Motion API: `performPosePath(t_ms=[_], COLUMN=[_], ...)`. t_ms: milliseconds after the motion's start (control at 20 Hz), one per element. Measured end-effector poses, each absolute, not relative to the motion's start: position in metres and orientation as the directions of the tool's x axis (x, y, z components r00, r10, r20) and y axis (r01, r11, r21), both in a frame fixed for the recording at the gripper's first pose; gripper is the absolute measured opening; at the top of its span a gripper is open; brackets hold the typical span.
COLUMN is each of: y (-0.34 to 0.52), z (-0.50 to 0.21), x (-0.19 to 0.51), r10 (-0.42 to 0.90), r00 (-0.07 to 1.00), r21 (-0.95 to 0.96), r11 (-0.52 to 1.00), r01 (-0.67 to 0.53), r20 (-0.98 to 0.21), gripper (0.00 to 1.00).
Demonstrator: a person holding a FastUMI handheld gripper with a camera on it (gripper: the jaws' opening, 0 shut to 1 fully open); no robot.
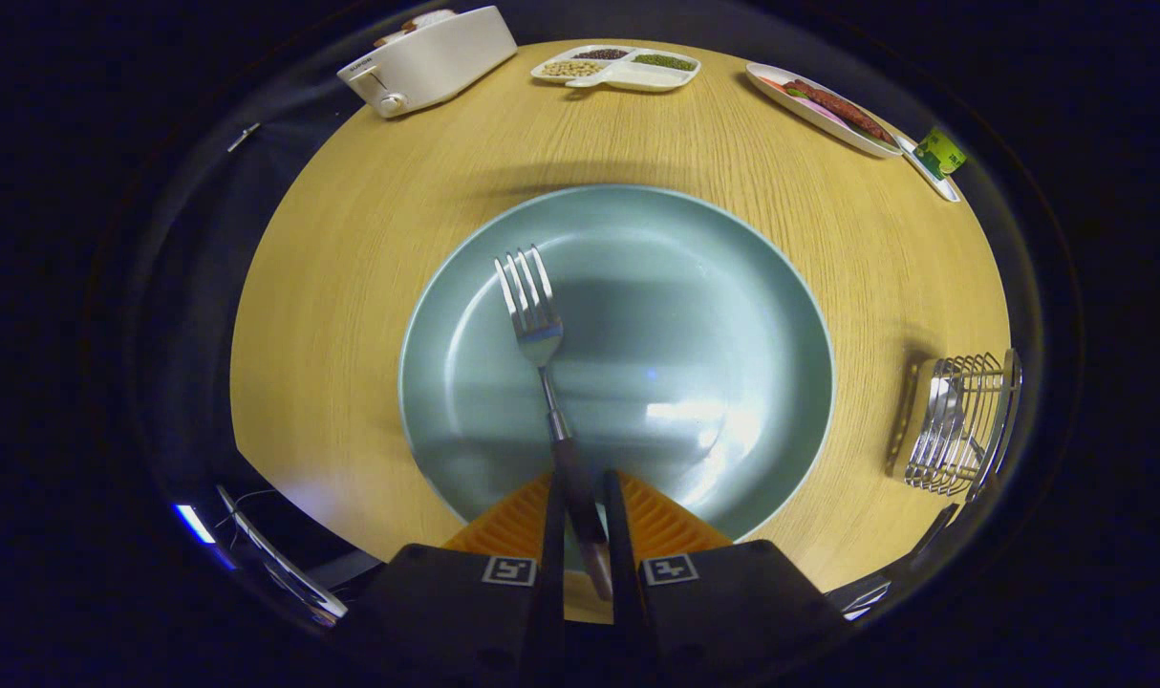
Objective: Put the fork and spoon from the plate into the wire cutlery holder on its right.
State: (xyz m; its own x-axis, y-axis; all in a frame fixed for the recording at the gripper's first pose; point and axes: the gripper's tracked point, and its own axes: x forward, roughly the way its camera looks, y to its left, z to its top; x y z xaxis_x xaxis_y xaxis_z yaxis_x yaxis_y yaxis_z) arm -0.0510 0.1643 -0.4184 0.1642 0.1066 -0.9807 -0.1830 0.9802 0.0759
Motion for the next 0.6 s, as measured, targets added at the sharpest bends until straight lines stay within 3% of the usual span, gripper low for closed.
performPosePath(t_ms=[100, 150, 300, 600], y=[0.172, 0.177, 0.18, 0.176], z=[-0.418, -0.42, -0.42, -0.389], x=[-0.055, -0.054, -0.053, -0.049], r10=[0.166, 0.195, 0.237, 0.311], r00=[0.141, 0.134, 0.123, 0.136], r21=[0.134, 0.16, 0.198, 0.272], r11=[0.968, 0.958, 0.942, 0.931], r01=[-0.214, -0.238, -0.27, -0.245], r20=[-0.976, -0.972, -0.964, -0.941], gripper=[0.24, 0.15, 0.08, 0.08])
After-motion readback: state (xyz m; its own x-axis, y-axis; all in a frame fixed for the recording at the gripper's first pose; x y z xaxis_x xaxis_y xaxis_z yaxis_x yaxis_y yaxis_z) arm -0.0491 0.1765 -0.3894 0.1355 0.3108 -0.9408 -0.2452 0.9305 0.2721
